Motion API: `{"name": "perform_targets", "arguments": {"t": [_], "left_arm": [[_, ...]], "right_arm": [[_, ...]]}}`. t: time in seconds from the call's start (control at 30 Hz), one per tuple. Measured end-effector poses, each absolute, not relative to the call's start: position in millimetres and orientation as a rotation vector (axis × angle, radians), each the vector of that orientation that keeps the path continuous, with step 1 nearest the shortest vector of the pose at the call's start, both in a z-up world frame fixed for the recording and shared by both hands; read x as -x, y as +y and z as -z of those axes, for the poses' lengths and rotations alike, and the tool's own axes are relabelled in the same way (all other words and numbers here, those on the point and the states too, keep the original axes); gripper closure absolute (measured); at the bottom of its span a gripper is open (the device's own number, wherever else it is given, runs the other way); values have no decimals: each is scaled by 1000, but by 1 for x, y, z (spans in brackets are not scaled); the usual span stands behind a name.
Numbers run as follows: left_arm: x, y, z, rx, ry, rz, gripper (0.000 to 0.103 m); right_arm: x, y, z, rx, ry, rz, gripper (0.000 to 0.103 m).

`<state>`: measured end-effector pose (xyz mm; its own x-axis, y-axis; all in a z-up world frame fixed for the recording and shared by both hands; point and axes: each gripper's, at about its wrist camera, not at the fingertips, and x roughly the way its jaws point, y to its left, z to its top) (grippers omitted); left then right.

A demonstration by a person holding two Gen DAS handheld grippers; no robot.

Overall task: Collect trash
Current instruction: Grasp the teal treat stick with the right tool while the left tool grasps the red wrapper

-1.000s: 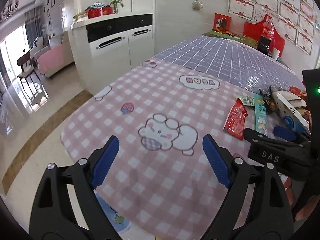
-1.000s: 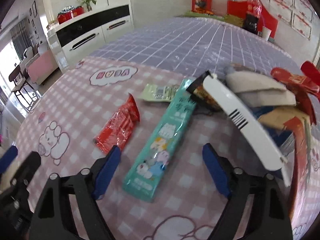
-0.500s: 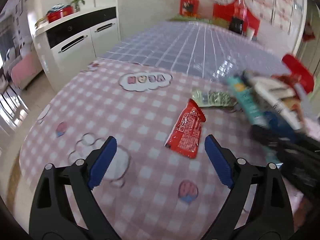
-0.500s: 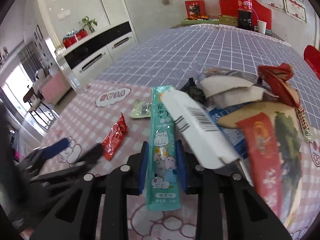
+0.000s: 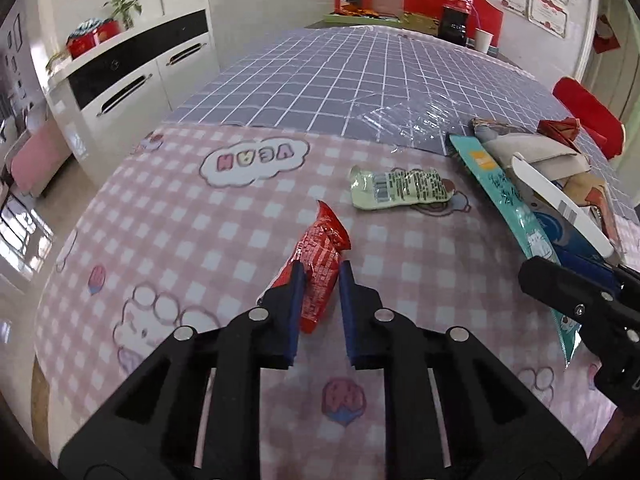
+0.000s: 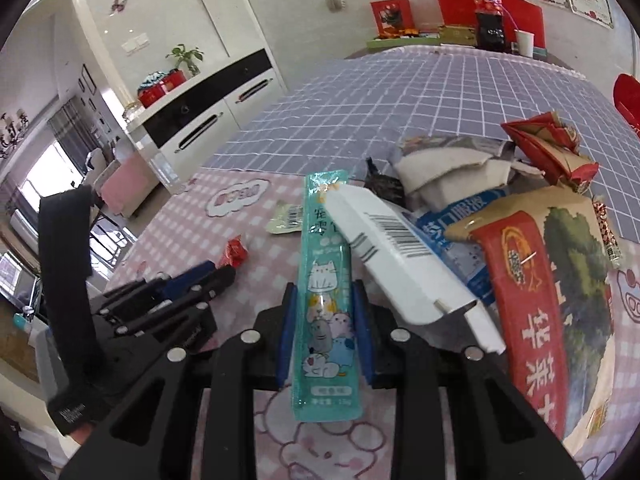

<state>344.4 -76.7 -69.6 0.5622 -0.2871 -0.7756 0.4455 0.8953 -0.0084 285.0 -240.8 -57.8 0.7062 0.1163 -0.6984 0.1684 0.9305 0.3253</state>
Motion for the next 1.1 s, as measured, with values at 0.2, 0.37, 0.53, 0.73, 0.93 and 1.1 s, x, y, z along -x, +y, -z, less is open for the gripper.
{"name": "perform_targets", "arguments": {"t": [0.2,0.37,0.53,0.73,0.93,1.1], "left_arm": [[-321,-50,59,-129,850,408,87],[-302,-27,49,-120,808,381,93],[-289,-16,46,-118,779,402,67],[-302,-37,54,-174,801,389,29],[-327,-57,69,-197,842,390,42],[-341,-72,78,-204,883,409,69]], "right_arm": [[-274,-220,48,-366,775,-21,76],[-266,-201,41,-354,767,-68,76],[-255,-191,35,-345,753,-92,76],[-250,-204,34,-353,745,-62,76],[-253,-214,40,-360,759,-49,76],[-259,-214,45,-363,773,-55,76]]}}
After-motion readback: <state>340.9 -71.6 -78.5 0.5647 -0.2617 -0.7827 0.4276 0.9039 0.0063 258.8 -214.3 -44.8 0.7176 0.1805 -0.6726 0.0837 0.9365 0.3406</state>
